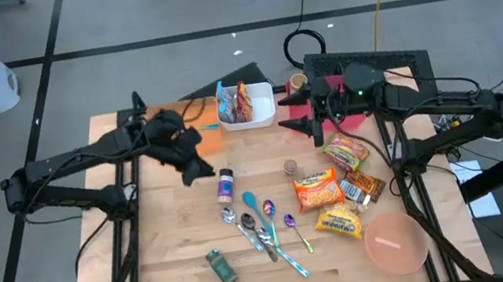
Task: Pick & Place Food Item
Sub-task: Put the purple spice bottle into the red bin
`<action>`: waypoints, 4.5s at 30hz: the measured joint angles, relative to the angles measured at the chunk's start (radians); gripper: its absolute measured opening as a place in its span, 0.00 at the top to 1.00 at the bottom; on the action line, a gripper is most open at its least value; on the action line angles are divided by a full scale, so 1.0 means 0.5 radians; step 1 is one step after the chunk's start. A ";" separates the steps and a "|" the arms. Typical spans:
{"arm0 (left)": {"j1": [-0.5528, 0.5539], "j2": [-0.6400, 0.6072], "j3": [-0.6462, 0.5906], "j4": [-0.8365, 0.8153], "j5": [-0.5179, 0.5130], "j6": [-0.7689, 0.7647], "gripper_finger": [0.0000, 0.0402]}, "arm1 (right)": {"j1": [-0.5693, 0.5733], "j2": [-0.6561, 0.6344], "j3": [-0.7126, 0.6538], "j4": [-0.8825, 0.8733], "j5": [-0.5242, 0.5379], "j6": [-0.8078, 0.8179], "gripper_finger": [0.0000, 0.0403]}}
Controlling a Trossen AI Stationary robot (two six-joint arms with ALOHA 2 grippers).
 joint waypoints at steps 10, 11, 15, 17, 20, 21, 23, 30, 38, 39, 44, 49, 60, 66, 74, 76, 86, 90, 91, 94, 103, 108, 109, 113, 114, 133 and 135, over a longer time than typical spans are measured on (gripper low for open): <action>-0.224 0.003 0.000 -0.136 -0.604 -0.445 0.64 | 0.018 0.065 -0.023 -0.010 0.070 -0.067 0.31; -0.242 0.013 0.001 -0.150 -0.674 -0.507 0.64 | 0.027 0.066 -0.023 -0.015 0.069 -0.049 0.31; -0.307 0.089 0.001 -0.204 -0.842 -0.744 0.64 | 0.089 0.099 -0.022 -0.017 0.150 -0.039 0.32; -0.334 0.144 0.001 -0.185 -0.865 -0.788 0.64 | 0.113 0.113 -0.022 -0.020 0.216 -0.043 0.32; -0.361 0.230 0.001 -0.183 -0.889 -0.733 0.64 | 0.130 0.127 -0.021 -0.009 0.223 -0.040 0.33; -0.363 0.254 0.001 -0.187 -0.890 -0.702 0.64 | 0.130 0.129 -0.021 -0.016 0.220 -0.040 0.33; -0.361 0.311 0.001 -0.205 -0.904 -0.660 0.64 | 0.130 0.128 -0.021 -0.010 0.217 -0.040 0.33; -0.305 0.495 0.001 -0.230 -0.992 -0.748 0.64 | 0.130 0.109 -0.021 -0.006 0.117 -0.089 0.33; -0.295 0.621 0.001 -0.230 -0.896 -1.055 0.54 | 0.127 0.100 -0.021 -0.113 -0.106 -0.178 0.34; -0.301 0.626 0.001 -0.229 -0.877 -1.103 0.50 | 0.124 0.090 -0.021 -0.138 -0.132 -0.196 0.34; -0.365 0.632 0.001 -0.215 -0.780 -1.377 0.30 | 0.103 0.017 -0.021 -0.210 -0.248 -0.239 0.34; -0.525 0.632 0.001 -0.059 -0.802 -1.665 0.15 | 0.100 -0.065 -0.021 -0.365 -0.316 -0.321 0.34; -0.741 0.688 0.001 -0.053 -1.180 -2.083 0.14 | 0.103 -0.146 -0.021 -0.612 -0.372 -0.359 0.34; -0.738 0.862 0.002 0.050 -1.050 -2.075 0.19 | 0.104 -0.145 -0.021 -0.634 -0.422 -0.355 0.34; -0.738 1.015 0.002 0.041 -0.997 -2.159 0.25 | 0.104 -0.145 -0.021 -0.697 -0.422 -0.328 0.34; -0.736 1.043 0.002 0.050 -1.007 -2.167 0.26 | 0.104 -0.145 -0.021 -0.705 -0.422 -0.319 0.34; -0.735 1.167 0.002 0.073 -1.007 -2.234 0.30 | 0.104 -0.145 -0.021 -0.728 -0.422 -0.300 0.34; -0.728 1.170 0.003 0.074 -1.009 -2.251 0.32 | 0.104 -0.145 -0.021 -0.728 -0.423 -0.300 0.34; -0.724 1.170 0.002 0.074 -1.013 -2.252 0.32 | 0.104 -0.145 -0.021 -0.728 -0.423 -0.300 0.34; -0.708 1.170 0.002 0.075 -1.022 -2.252 0.32 | 0.104 -0.145 -0.021 -0.728 -0.422 -0.303 0.34; -0.634 1.170 0.002 0.074 -0.981 -2.214 0.43 | 0.104 -0.145 -0.021 -0.728 -0.423 -0.307 0.34; -0.620 1.170 0.002 0.074 -0.909 -2.139 0.49 | 0.104 -0.144 -0.021 -0.729 -0.422 -0.318 0.34; -0.619 1.170 0.002 0.074 -0.884 -2.121 0.49 | 0.104 -0.144 -0.021 -0.729 -0.422 -0.325 0.34; -0.619 1.170 0.002 0.074 -0.815 -2.014 0.49 | 0.104 -0.144 -0.021 -0.729 -0.422 -0.359 0.34; -0.619 1.164 0.002 0.073 -0.798 -1.985 0.49 | 0.104 -0.144 -0.021 -0.729 -0.422 -0.361 0.34; -0.615 0.755 0.221 0.845 -0.801 -1.025 0.51 | 0.042 -0.154 -0.022 -0.432 -0.825 -0.153 0.34; -0.615 0.755 0.295 0.844 -0.815 -0.955 0.51 | 0.009 -0.128 -0.022 -0.368 -0.929 -0.052 0.34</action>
